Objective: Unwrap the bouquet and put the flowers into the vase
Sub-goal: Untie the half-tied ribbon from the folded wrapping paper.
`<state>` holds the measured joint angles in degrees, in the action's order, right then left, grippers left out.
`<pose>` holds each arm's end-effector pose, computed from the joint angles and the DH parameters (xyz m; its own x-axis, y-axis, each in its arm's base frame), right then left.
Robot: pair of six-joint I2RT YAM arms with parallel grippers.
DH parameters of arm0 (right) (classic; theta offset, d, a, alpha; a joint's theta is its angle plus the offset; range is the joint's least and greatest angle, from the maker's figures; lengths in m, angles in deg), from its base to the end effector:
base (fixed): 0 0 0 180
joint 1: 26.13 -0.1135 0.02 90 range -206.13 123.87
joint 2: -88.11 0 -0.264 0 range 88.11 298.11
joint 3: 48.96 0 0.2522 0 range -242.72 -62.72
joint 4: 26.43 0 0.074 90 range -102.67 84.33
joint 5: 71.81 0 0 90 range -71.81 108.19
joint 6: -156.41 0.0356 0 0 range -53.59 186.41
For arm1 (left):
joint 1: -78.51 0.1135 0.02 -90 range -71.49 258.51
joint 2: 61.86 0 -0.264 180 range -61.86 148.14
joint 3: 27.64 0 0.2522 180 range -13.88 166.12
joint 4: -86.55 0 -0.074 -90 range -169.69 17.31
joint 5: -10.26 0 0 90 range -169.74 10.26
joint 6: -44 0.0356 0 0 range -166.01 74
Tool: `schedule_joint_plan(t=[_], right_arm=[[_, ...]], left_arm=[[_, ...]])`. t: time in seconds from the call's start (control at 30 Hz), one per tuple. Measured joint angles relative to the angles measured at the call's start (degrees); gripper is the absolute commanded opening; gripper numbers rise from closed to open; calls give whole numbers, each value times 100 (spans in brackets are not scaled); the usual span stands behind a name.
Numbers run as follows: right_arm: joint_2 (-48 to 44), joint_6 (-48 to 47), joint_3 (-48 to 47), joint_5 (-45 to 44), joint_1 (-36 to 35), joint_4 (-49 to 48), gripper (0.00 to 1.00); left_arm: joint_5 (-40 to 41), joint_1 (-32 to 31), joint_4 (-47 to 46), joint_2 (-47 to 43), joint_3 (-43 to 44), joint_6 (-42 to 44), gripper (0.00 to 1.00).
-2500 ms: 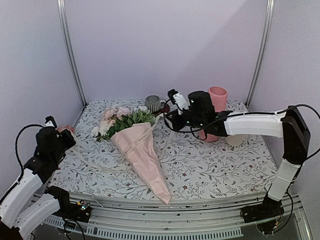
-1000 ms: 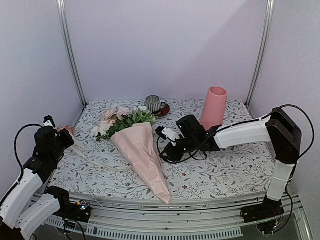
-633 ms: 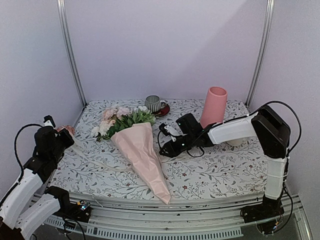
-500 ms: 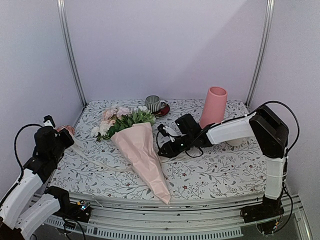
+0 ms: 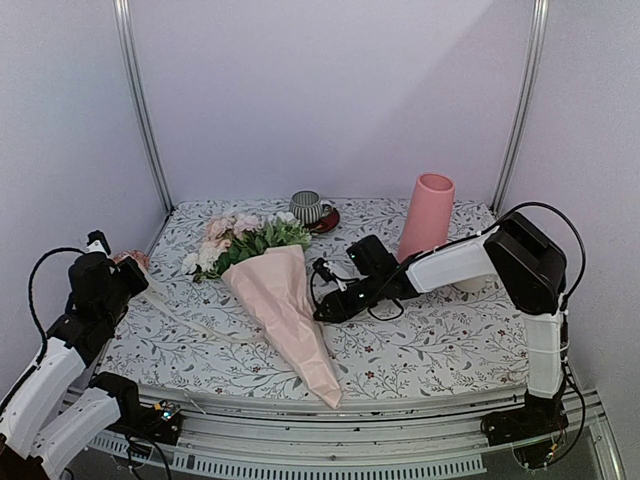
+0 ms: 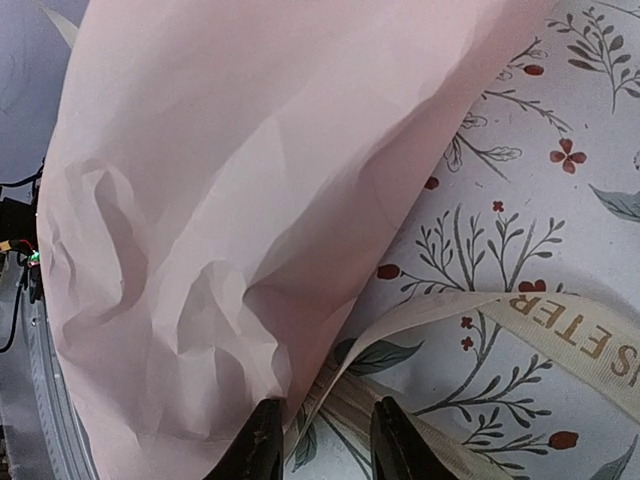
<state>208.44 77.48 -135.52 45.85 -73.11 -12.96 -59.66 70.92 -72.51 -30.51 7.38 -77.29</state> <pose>0.2844 0.3290 0.1237 -0.6572 -0.4550 -0.6009 -0.7504 0.4700 0.4649 0.1491 -0.0075 0.2351 -0.1471 -0.4725 -0.8690 -0.3245 0.8529 -0.4089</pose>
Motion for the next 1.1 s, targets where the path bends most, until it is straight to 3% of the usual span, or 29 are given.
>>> schedule_joint_plan(t=[0.13, 0.27, 0.33, 0.67, 0.93, 1.1], right_arm=[[74, 37, -9, 48, 0, -17, 27], [197, 83, -66, 118, 0, -35, 9], [221, 122, -76, 138, 0, -66, 4], [-229, 339, 175, -26, 295, -256, 3], [-1460, 216, 199, -278, 1169, -190, 2], [-1720, 46, -4, -378, 1698, 92, 2]], left_arm=[[4, 0, 0, 0, 0, 2, 0], [11, 2, -2, 0, 0, 2, 0], [13, 0, -2, 2, 0, 4, 0], [229, 7, -46, 107, 37, 50, 0], [577, 269, -264, 367, 343, 188, 0], [629, 542, -468, 629, 669, 280, 0]])
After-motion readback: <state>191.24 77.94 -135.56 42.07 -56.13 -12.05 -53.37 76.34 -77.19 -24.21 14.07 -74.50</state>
